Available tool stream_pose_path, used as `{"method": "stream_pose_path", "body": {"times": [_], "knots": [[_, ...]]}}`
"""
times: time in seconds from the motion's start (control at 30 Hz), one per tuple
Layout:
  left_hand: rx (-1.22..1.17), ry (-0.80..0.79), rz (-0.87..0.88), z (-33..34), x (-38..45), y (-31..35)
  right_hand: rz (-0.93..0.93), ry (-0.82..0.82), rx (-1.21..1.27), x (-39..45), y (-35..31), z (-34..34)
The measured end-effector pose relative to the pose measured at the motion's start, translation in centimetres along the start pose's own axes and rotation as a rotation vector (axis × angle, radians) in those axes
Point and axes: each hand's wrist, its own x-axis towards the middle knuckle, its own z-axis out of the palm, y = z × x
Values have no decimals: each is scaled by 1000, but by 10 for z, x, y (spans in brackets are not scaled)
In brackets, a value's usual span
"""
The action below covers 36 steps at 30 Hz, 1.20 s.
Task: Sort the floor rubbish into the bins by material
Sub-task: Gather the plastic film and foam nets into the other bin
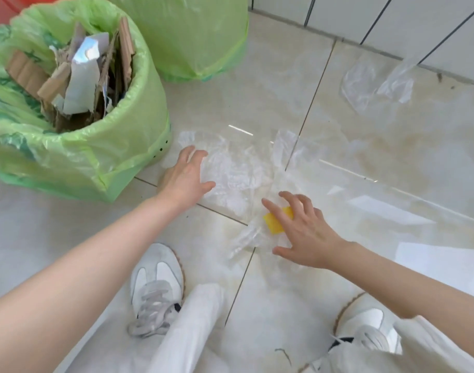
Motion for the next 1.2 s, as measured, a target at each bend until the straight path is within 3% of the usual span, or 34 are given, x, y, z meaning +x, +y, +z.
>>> {"method": "stream_pose_path", "body": {"times": [0.1,0.17,0.5,1.0,1.2], "knots": [[64,-143,-76,13,3,-6,34,-34,-133,1,-4,12],[90,-150,-63,20,4,-8,55,4,-150,7,-4,15],[70,117,47,26,2,-9,34,132,-232,39,5,4],[-196,155,14,26,-14,-20,96,283,304,24,22,-13],[-232,101,35,20,-12,-5,135,316,369,33,28,-19]]}}
